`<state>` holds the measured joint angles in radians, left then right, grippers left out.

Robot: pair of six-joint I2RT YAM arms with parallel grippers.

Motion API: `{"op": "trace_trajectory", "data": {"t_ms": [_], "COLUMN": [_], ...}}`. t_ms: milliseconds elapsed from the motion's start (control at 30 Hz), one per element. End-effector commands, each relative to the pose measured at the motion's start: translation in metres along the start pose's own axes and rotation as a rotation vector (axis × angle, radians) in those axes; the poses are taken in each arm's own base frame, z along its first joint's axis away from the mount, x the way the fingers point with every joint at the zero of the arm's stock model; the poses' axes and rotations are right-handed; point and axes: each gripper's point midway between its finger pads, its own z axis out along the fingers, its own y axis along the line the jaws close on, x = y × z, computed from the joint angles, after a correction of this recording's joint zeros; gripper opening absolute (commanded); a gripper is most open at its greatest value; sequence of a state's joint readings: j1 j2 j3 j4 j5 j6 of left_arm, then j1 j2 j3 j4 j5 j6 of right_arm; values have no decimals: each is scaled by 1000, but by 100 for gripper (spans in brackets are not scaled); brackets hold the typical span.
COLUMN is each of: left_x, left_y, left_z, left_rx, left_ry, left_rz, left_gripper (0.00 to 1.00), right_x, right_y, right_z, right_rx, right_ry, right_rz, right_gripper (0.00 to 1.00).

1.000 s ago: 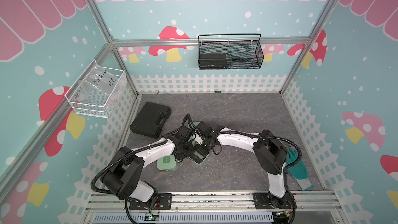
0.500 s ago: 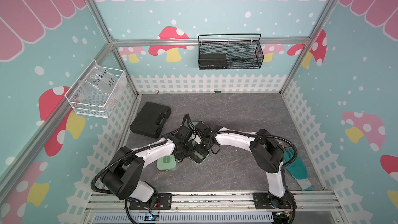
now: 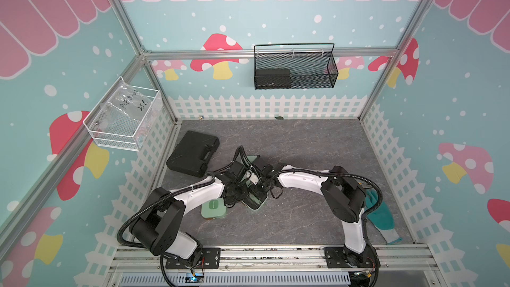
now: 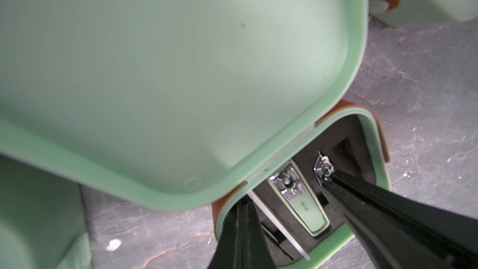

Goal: Organize nail clipper sets
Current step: Place the nail clipper in the storage box, then pick up the nail clipper from the center of the board.

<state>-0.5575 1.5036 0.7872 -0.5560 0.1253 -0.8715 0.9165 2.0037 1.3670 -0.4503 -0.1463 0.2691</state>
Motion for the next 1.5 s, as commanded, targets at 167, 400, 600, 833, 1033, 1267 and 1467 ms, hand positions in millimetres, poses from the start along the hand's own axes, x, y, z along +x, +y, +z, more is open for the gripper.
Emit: {"op": "trace_trajectory", "data": {"t_ms": [167, 400, 600, 833, 1033, 1267, 1467], "left_x": [-7, -8, -9, -7, -7, -8, -8], "left_y": [3, -2, -6, -10, -9, -7, -8], "left_z": [3, 0, 0, 0, 0, -1, 1], "left_rx": [-25, -5, 12, 24, 17, 13, 10], "left_ry": [-21, -25, -25, -10, -7, -16, -9], "left_rz": [-7, -1, 5, 20, 23, 8, 6], "left_gripper": [0, 0, 0, 0, 0, 0, 0], "right_x": [-7, -14, 42, 72, 88, 98, 96], "right_y": [-24, -100, -182, -206, -231, -241, -244], "right_z": [-40, -139, -165, -145, -117, -96, -82], "right_rx": [139, 332, 447, 443, 501, 502, 466], "right_ry": [-33, -135, 14, 118, 240, 298, 301], "right_rz": [-2, -13, -24, -62, -88, -118, -132], "right_gripper": [13, 35, 46, 52, 54, 56, 56]}}
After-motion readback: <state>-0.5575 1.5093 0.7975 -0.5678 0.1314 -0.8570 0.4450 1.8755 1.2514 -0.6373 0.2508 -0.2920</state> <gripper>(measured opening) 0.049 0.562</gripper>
